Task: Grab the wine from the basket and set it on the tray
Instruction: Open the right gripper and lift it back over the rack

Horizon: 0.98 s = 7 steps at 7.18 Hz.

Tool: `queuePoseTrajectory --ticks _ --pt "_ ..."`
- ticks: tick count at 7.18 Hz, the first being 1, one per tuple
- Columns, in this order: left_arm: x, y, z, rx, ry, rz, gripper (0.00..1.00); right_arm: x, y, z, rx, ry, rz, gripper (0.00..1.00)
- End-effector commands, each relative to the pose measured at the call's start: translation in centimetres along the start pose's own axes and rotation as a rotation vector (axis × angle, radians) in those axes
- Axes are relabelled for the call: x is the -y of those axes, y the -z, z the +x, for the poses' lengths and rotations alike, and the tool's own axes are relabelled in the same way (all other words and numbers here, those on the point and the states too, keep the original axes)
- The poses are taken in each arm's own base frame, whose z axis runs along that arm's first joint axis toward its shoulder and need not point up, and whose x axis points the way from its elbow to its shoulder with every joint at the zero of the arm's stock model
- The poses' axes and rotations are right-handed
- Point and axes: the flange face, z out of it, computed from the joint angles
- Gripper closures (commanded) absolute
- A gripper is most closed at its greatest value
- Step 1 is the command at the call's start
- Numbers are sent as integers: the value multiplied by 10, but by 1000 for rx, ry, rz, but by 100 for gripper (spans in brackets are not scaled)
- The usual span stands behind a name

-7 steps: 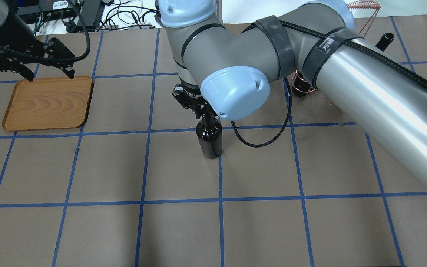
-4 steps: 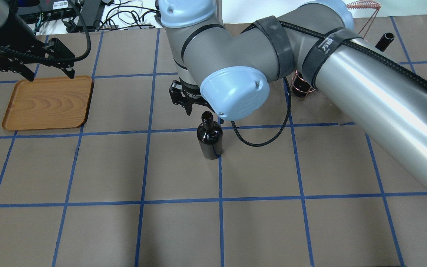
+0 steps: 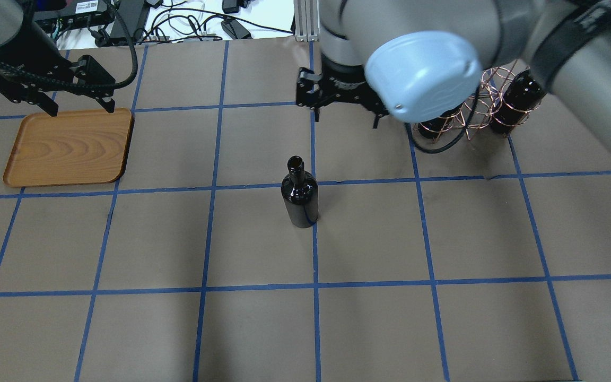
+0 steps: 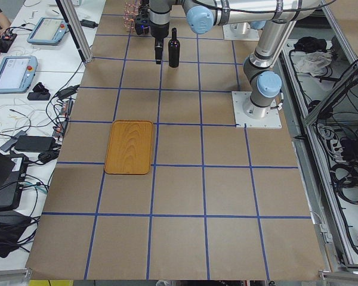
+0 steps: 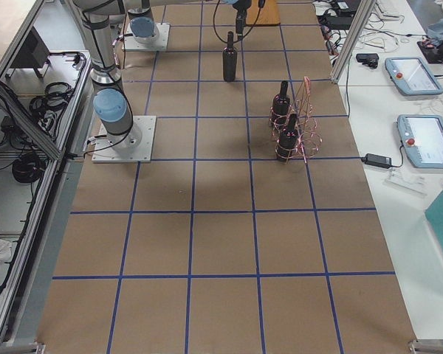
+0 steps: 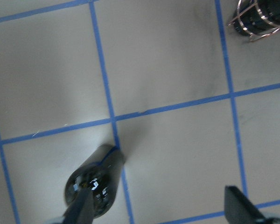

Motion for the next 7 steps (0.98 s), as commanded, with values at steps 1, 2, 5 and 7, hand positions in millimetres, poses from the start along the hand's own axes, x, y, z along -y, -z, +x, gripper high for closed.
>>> queuePoseTrajectory --ticks 1,2,5,7 --pt "-3 -2 41 -14 -59 0 0 43 26 114 -11 88 5 0" --pt "-9 1 79 -14 -59 8 0 32 40 127 -21 116 7 0" --pt "-37 -4 185 -34 -136 21 0 21 59 129 -2 102 49 0" --pt "-56 -16 236 -49 -152 17 0 26 52 127 -1 115 46 0"
